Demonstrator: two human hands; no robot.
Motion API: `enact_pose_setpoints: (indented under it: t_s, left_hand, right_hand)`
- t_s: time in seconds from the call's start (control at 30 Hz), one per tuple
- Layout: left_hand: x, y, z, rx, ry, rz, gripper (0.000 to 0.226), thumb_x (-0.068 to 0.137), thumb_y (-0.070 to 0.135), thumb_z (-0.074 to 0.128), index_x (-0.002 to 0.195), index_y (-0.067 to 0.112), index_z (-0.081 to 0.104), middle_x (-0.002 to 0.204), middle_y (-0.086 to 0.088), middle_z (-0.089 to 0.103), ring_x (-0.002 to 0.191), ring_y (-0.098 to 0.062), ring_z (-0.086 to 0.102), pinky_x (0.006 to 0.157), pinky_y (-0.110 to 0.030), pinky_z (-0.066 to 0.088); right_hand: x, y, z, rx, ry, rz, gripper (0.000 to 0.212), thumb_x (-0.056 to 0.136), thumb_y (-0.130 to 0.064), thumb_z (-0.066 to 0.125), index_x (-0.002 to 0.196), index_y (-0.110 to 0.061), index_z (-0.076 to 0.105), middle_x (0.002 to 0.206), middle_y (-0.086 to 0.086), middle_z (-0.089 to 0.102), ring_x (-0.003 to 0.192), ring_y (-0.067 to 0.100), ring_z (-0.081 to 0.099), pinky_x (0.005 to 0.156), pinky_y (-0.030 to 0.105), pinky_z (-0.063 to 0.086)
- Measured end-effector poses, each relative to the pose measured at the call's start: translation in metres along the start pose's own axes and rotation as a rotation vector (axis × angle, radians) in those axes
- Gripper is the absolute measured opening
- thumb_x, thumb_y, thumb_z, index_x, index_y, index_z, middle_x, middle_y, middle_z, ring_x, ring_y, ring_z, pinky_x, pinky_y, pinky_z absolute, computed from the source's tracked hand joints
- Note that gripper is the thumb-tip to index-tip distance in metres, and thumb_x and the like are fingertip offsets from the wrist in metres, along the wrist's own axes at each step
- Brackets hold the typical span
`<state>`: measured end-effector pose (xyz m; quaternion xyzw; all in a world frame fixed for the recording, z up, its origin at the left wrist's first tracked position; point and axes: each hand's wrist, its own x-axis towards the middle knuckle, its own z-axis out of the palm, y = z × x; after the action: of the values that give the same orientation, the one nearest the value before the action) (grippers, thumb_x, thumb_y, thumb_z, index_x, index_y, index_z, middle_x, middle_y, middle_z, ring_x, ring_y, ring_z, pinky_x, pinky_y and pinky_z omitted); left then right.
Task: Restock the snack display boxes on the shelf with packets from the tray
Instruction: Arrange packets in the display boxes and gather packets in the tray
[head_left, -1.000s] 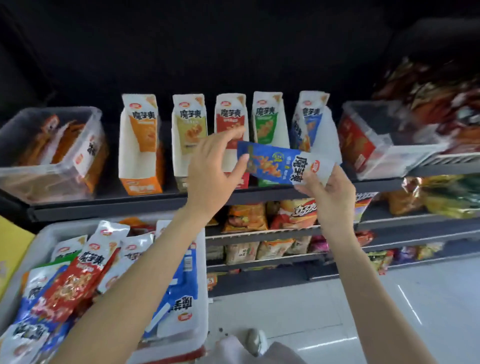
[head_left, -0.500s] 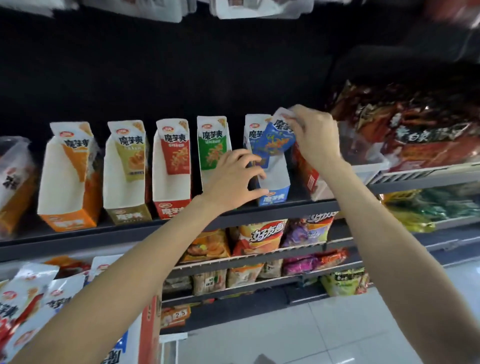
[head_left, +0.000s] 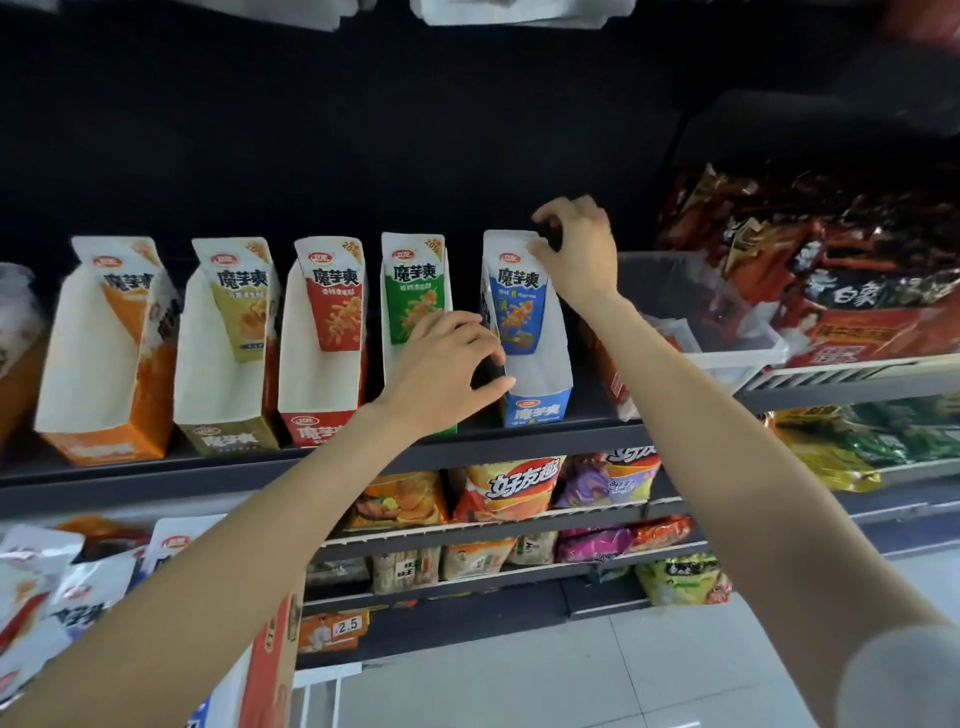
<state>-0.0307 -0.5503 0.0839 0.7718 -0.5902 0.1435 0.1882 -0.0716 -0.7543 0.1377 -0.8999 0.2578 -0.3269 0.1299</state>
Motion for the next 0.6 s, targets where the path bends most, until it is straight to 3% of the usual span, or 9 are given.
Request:
enact_pose_setpoints:
  t_s: [0.1,0.2,0.3,0.4,0.5,0.6]
  left_hand:
    - [-0.004,0.002,-0.011,-0.087,0.080,-0.029,0.044,0.087,0.054,0.040,0.105,0.023,0.066,0.113,0.005,0.066,0.119,-0.019,0.049,0.103,-0.040,0.032]
    - [-0.027,0.001,-0.033,-0.256,0.298,-0.121,0.032,0.091,0.041,0.048,0.108,0.019,0.065,0.102,0.007,0.066,0.105,-0.014,0.056,0.093,-0.032,0.039]
    - [-0.070,0.000,-0.057,-0.434,0.523,-0.248,0.021,0.093,0.027,0.052,0.104,0.015,0.065,0.089,0.011,0.063,0.085,-0.004,0.059,0.079,-0.023,0.047]
    - [-0.123,-0.008,-0.077,-0.539,0.624,-0.397,0.014,0.092,0.021,0.051,0.099,0.017,0.063,0.077,0.016,0.059,0.069,-0.002,0.057,0.064,-0.019,0.047]
    - [-0.185,-0.030,-0.089,-0.486,0.554,-0.549,0.014,0.091,0.025,0.052,0.098,0.020,0.064,0.080,0.018,0.062,0.072,-0.002,0.060,0.067,-0.016,0.046]
    - [-0.253,-0.067,-0.087,-0.253,0.247,-0.740,0.020,0.087,0.033,0.058,0.104,0.026,0.065,0.087,0.015,0.065,0.082,-0.008,0.061,0.074,-0.029,0.050]
  right_hand:
    - [-0.021,-0.006,-0.010,0.126,0.147,-0.012,0.026,0.086,-0.016,0.064,0.112,-0.015,0.062,0.112,0.006,0.057,0.104,0.021,0.051,0.082,0.023,0.041]
    - [-0.069,-0.035,-0.022,0.315,0.189,-0.063,0.019,0.089,-0.017,0.062,0.107,-0.013,0.063,0.099,-0.002,0.061,0.089,0.010,0.055,0.074,0.016,0.041]
    - [-0.127,-0.079,-0.024,0.547,0.041,-0.083,0.012,0.093,-0.016,0.059,0.101,-0.011,0.066,0.084,-0.004,0.066,0.076,0.005,0.058,0.066,0.009,0.042]
    - [-0.169,-0.123,-0.006,0.643,-0.222,-0.105,0.011,0.094,-0.019,0.058,0.101,-0.014,0.066,0.078,-0.007,0.066,0.074,0.004,0.063,0.065,0.014,0.049]
    - [-0.200,-0.164,0.024,0.596,-0.442,-0.237,0.012,0.092,-0.019,0.060,0.102,-0.017,0.067,0.086,-0.008,0.069,0.078,0.002,0.063,0.072,0.019,0.052]
    - [-0.228,-0.203,0.060,0.539,-0.609,-0.337,0.013,0.090,-0.017,0.060,0.101,-0.019,0.067,0.095,-0.007,0.069,0.083,0.006,0.062,0.074,0.029,0.053]
